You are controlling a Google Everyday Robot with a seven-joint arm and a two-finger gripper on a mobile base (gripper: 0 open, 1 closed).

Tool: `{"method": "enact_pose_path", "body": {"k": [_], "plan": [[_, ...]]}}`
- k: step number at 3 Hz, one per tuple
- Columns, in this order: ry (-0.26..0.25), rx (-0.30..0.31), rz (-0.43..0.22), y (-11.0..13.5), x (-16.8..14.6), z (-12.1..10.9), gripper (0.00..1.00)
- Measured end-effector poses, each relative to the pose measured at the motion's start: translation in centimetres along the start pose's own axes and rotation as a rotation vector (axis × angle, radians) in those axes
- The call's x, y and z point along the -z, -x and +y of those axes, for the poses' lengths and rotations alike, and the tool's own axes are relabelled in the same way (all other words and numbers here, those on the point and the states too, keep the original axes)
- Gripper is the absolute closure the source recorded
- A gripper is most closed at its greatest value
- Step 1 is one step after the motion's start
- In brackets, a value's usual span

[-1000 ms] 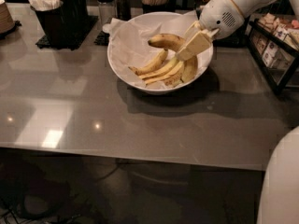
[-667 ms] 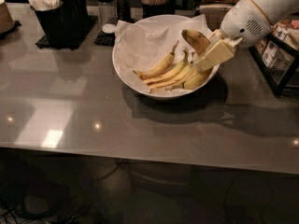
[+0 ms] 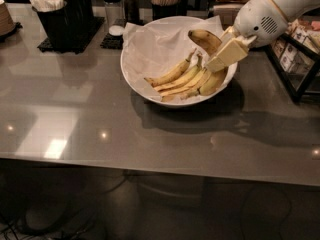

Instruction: Pick banana from white bowl

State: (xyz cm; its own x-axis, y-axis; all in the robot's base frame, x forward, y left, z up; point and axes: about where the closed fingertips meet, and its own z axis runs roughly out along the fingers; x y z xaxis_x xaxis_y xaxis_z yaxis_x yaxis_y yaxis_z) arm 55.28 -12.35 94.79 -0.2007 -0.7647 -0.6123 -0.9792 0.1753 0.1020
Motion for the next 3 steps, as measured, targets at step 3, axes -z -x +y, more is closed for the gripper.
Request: {"method": "enact_pose_path", "body": {"k": [3], "plan": [[-0.126, 0.053, 0.063, 2.7, 5.0, 1.6, 1.00]]}}
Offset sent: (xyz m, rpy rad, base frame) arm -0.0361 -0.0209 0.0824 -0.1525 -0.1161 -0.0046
